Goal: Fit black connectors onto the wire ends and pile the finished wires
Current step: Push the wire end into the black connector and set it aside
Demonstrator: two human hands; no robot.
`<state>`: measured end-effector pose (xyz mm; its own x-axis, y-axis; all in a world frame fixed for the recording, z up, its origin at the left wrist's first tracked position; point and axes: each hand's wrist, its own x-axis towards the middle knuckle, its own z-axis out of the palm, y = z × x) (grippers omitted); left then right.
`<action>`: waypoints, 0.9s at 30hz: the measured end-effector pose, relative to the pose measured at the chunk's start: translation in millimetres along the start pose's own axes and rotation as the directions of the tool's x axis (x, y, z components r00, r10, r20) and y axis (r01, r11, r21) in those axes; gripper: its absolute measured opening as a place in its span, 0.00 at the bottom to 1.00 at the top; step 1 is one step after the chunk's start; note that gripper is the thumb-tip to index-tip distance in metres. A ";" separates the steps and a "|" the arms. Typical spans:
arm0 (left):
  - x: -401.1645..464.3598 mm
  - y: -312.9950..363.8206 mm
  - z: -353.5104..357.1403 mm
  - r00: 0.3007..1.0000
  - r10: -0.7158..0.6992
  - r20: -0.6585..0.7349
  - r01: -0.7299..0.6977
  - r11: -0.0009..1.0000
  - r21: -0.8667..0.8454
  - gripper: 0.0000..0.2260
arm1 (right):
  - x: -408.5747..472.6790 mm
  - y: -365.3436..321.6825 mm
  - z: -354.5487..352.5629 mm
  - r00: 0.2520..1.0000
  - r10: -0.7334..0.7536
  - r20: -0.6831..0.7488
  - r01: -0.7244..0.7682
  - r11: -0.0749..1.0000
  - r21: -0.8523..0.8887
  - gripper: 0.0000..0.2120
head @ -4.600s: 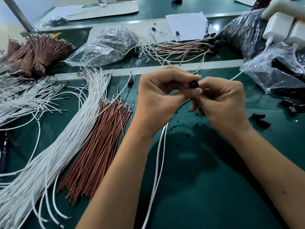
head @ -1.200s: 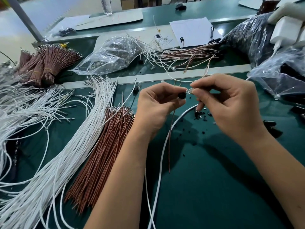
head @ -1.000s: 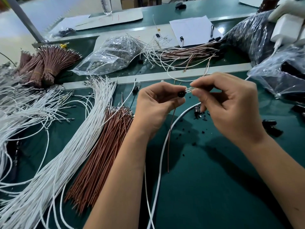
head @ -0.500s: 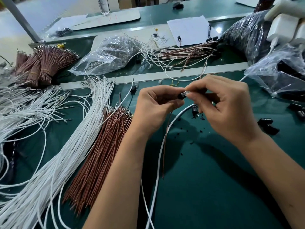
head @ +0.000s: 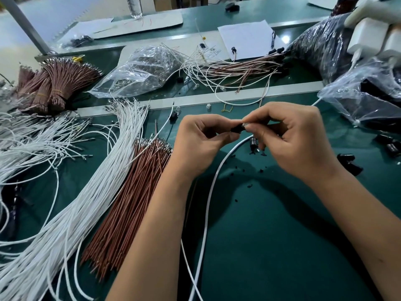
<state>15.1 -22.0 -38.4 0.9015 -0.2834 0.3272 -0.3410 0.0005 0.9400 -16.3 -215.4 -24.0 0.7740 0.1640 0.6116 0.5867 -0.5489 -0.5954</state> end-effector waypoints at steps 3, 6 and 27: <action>-0.7 -0.5 -2.9 1.000 0.010 0.009 -0.011 0.997 0.075 0.13 | -0.3 -0.5 0.1 0.999 0.005 0.036 -0.006 1.000 0.021 0.02; -1.6 -0.9 -1.5 1.000 0.025 0.004 -0.025 0.990 0.140 0.12 | -0.1 -1.1 -1.7 0.999 0.003 0.055 -0.002 1.000 -0.010 0.02; -1.1 -4.2 -0.7 1.000 0.009 -0.001 -0.008 0.989 0.151 0.11 | 0.0 6.3 -2.8 0.975 0.182 0.126 -0.194 0.977 0.085 0.03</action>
<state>15.7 -21.0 -42.7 0.8988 -0.2823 0.3353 -0.3847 -0.1417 0.9121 -13.3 -221.2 -26.3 0.8918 0.1632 0.4220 0.4436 -0.4989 -0.7445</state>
